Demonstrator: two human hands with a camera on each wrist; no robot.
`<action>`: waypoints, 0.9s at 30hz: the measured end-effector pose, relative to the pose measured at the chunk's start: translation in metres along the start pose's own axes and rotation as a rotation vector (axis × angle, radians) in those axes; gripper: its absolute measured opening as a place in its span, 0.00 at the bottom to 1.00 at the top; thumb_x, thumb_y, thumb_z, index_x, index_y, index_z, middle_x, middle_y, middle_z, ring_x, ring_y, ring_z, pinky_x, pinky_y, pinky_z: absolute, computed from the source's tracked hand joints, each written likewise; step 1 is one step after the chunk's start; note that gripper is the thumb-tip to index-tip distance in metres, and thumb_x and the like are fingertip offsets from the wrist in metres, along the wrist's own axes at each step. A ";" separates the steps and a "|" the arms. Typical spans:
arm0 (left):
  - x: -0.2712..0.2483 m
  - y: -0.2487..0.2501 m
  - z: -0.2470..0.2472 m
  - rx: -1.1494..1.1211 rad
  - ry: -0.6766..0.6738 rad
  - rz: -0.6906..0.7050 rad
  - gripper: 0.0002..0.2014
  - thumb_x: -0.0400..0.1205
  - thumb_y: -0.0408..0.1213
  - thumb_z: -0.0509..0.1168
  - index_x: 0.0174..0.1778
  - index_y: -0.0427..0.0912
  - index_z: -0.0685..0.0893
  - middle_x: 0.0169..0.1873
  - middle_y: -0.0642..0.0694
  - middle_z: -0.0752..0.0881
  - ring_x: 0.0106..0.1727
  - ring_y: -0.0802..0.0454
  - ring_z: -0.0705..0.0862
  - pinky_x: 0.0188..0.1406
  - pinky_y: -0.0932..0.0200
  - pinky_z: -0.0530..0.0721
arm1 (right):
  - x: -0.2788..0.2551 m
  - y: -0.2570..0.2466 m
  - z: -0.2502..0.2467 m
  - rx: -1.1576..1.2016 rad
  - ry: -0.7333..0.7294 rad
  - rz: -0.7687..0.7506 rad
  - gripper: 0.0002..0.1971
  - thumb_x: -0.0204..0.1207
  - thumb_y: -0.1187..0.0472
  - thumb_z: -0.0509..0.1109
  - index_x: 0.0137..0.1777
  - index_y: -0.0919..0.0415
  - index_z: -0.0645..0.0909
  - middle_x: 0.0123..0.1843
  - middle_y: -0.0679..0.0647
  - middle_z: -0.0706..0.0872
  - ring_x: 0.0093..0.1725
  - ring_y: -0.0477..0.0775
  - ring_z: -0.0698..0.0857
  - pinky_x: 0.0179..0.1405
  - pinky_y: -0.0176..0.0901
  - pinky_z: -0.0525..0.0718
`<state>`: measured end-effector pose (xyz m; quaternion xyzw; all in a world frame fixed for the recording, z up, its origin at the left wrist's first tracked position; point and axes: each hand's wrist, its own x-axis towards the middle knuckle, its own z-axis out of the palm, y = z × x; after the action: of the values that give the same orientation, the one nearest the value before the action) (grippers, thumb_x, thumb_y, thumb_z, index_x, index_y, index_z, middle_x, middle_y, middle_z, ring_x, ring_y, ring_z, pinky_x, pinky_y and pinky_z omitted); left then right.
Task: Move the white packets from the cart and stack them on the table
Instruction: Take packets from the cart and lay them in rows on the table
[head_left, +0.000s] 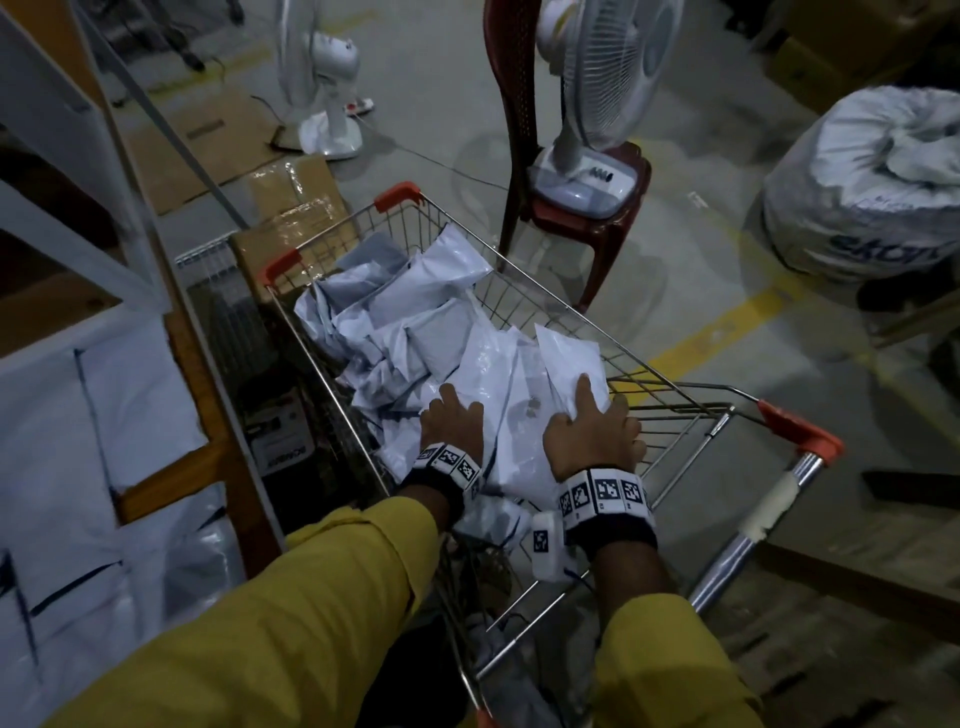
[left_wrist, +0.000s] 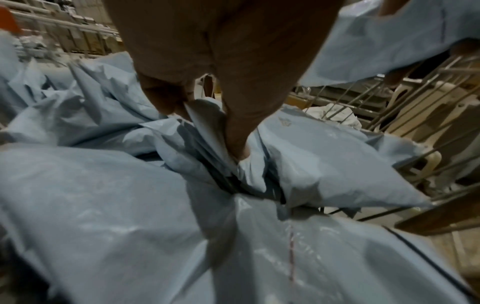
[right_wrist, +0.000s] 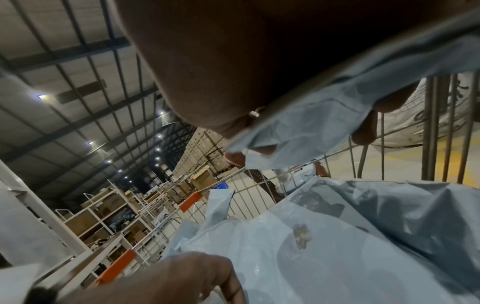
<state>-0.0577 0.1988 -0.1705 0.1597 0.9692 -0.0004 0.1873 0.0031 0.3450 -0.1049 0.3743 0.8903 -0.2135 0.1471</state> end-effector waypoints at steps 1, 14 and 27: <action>-0.005 -0.004 -0.004 -0.032 -0.011 -0.012 0.11 0.72 0.37 0.75 0.49 0.44 0.85 0.60 0.33 0.77 0.50 0.35 0.83 0.46 0.47 0.82 | -0.004 -0.001 0.001 0.002 0.013 -0.004 0.33 0.80 0.46 0.59 0.86 0.40 0.58 0.85 0.62 0.58 0.78 0.69 0.62 0.78 0.67 0.59; -0.044 -0.059 -0.034 -0.656 0.231 -0.195 0.05 0.77 0.26 0.73 0.44 0.32 0.83 0.60 0.32 0.75 0.54 0.37 0.82 0.56 0.53 0.75 | -0.040 -0.009 -0.001 0.031 0.067 -0.016 0.29 0.80 0.47 0.59 0.83 0.38 0.65 0.84 0.62 0.59 0.77 0.68 0.61 0.79 0.63 0.58; -0.134 -0.096 -0.080 -0.894 0.507 -0.194 0.08 0.80 0.30 0.73 0.43 0.40 0.79 0.55 0.41 0.74 0.47 0.51 0.75 0.46 0.65 0.69 | -0.099 -0.032 -0.014 0.081 0.227 -0.097 0.25 0.83 0.45 0.59 0.81 0.37 0.69 0.82 0.62 0.64 0.76 0.68 0.63 0.77 0.63 0.60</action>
<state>0.0015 0.0714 -0.0529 -0.0311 0.9000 0.4347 -0.0042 0.0448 0.2723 -0.0421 0.3581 0.9090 -0.2124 0.0194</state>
